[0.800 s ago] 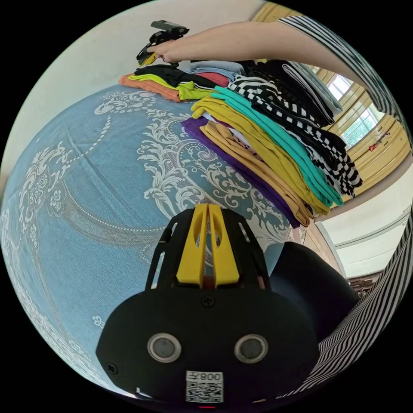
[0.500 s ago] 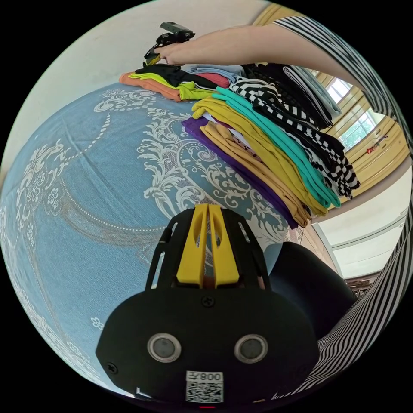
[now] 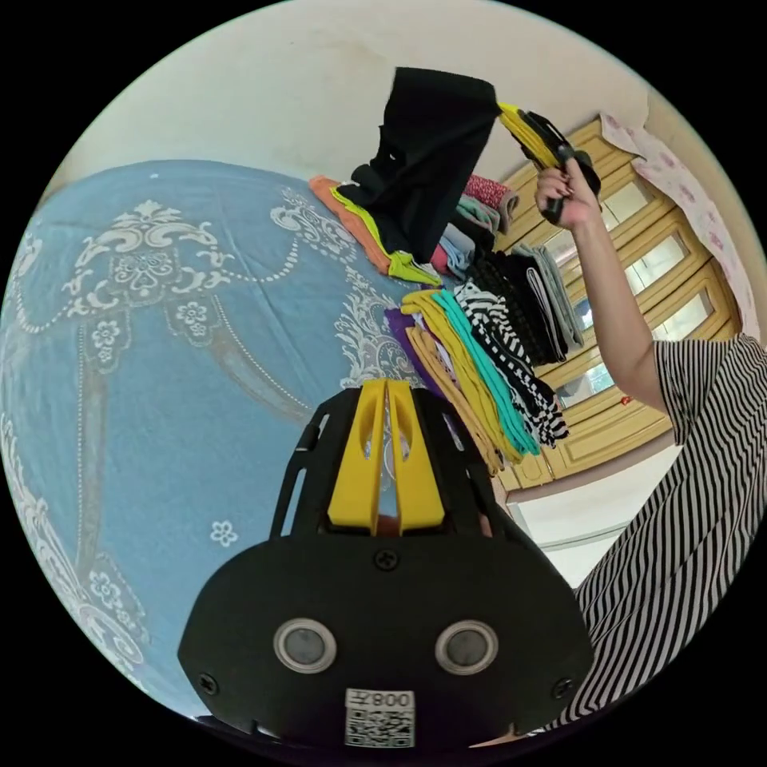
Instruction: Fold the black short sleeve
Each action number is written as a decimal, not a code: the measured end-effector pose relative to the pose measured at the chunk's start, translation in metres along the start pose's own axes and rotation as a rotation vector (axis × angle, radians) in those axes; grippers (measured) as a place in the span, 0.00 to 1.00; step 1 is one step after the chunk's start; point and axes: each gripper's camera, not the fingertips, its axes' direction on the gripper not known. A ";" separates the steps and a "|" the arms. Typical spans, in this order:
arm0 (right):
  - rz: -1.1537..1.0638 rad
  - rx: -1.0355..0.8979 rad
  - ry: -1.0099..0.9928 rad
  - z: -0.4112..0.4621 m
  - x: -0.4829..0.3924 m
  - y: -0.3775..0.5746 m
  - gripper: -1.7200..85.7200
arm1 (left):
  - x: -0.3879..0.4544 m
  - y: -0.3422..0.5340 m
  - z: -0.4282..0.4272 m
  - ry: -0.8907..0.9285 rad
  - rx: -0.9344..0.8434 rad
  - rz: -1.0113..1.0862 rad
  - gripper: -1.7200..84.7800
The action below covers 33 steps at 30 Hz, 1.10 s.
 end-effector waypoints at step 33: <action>-0.033 0.028 -0.214 -0.146 -0.327 0.355 0.02 | -0.044 0.150 -0.342 0.478 0.132 -0.638 0.12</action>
